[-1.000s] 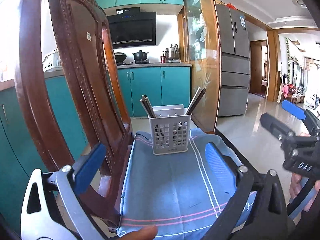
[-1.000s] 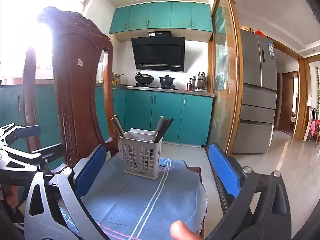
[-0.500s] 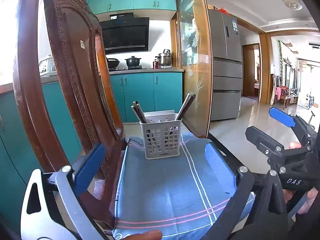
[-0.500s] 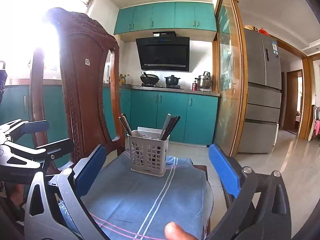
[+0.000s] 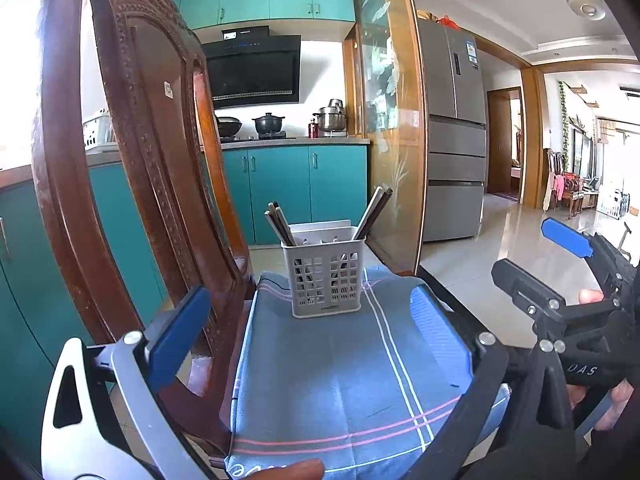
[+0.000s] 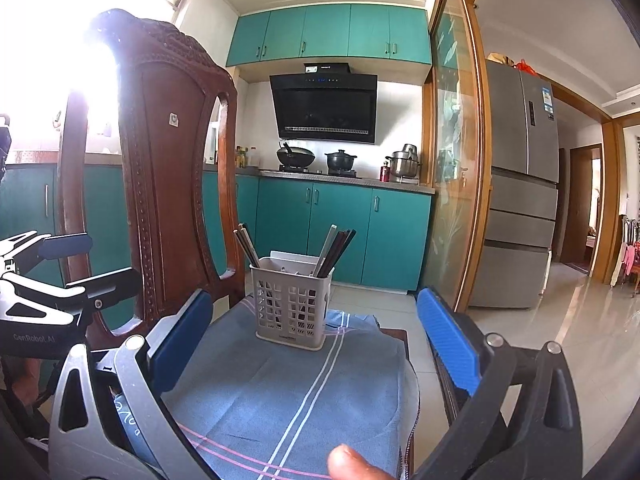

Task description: Organize utensils

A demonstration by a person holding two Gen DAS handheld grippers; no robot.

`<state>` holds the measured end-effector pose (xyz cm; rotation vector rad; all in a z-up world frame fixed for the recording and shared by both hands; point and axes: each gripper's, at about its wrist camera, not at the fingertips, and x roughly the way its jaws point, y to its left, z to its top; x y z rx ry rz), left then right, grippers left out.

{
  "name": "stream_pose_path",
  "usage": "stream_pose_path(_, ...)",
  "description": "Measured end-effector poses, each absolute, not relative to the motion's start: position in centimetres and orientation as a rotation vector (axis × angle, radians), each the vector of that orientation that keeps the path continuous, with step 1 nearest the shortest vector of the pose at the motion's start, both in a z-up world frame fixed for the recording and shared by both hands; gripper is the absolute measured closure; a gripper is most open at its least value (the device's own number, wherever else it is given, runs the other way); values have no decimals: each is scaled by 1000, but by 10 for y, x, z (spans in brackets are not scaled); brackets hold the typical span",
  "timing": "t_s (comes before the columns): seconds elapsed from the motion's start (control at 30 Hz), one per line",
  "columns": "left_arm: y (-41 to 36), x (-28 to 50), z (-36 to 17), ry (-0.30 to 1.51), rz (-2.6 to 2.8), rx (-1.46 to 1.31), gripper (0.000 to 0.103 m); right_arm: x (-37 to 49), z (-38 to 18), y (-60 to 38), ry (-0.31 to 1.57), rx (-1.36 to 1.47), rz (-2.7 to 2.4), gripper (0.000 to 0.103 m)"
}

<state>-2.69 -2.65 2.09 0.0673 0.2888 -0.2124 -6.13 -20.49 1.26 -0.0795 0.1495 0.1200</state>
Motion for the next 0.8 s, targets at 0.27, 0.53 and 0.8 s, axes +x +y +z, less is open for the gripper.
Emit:
stream_pose_path(0.27, -27, -28, 21, 285, -211, 70, 4, -65, 11, -206, 142, -86, 117, 3)
stream_pose_path(0.53, -28, -28, 19, 287, -209, 78, 4, -65, 10, -208, 143, -77, 122, 3)
stream_pose_path(0.8, -29, -28, 19, 286, -210, 81, 4, -66, 10, -209, 140, -74, 120, 3)
